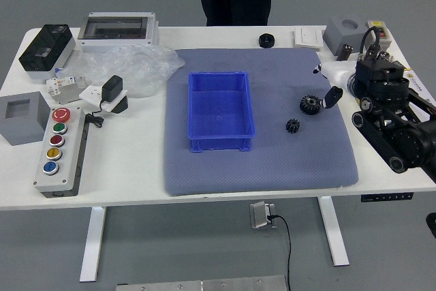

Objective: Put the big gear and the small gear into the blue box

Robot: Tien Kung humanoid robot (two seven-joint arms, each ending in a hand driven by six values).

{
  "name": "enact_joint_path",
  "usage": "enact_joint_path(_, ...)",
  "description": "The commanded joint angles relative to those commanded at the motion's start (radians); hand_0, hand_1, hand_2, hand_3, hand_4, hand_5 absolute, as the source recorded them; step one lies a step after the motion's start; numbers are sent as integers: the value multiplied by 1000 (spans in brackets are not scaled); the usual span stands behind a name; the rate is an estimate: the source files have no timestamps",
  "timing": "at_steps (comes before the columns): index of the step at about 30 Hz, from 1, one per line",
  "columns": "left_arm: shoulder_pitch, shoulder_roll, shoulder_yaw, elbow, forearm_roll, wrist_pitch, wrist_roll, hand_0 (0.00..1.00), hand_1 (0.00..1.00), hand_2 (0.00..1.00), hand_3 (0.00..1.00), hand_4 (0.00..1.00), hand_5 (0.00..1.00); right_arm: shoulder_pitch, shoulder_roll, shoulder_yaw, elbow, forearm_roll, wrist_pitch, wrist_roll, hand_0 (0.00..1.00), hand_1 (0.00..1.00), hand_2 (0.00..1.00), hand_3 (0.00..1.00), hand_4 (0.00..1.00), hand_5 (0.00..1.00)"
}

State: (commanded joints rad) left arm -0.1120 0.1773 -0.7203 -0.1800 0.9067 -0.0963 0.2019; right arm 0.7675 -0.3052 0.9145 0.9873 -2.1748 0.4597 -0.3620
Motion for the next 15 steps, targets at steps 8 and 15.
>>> enact_joint_path(8, 0, -1, 2, 0, 0, 0, 0, 822, 828, 830, 821, 536, 120, 18, 25, -38, -42, -2, 11, 5, 849, 814, 893, 895, 661, 92)
enact_joint_path(15, 0, 0, 3, 0, 2, -1, 1, 822, 828, 829, 821, 536, 120, 36, 44, -66, -85, -1, 2, 15, 856, 817, 900, 899, 662, 91)
